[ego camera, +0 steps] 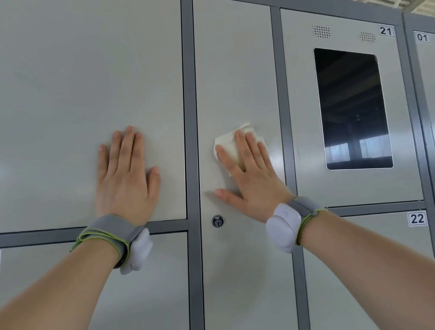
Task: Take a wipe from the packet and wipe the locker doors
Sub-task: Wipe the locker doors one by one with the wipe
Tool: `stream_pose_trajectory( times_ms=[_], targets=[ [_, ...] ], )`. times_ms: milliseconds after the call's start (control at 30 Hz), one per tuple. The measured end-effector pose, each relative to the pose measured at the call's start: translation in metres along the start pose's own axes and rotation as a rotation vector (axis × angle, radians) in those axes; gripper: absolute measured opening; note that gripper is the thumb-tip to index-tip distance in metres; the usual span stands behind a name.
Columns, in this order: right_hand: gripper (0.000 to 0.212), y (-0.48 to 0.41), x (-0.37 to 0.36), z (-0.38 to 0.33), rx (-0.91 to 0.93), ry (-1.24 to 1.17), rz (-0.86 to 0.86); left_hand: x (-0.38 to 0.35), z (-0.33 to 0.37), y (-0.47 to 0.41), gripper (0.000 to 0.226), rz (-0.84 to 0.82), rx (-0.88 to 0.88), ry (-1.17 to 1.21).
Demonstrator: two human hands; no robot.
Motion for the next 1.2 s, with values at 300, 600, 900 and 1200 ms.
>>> stream_pose_trajectory(
  times_ms=[300, 600, 900, 1200],
  targets=[
    [0.084, -0.015, 0.016, 0.03, -0.192, 0.027, 0.035, 0.003, 0.002, 0.01, 0.066, -0.013, 0.001, 0.011],
    [0.091, -0.016, 0.004, -0.002, -0.203, -0.038, 0.046, 0.004, 0.003, 0.016, 0.064, 0.007, -0.001, 0.021],
    [0.076, 0.022, -0.008, -0.022, 0.214, -0.041, -0.022, 0.007, 0.003, 0.024, 0.064, -0.009, -0.009, 0.026],
    [0.073, -0.046, 0.012, -0.009, -0.189, -0.018, 0.008, 0.005, 0.003, 0.027, 0.062, 0.01, -0.032, 0.013]
  ],
)
Point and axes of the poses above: each hand's wrist, its own y-axis away from the middle knuckle, its own x-axis out of the back of the hand, z = x × y, the point moved 1 cm from there along -y, towards the middle knuckle, and after that the axes turned 13 degrees about z, right-handed, at the moved point
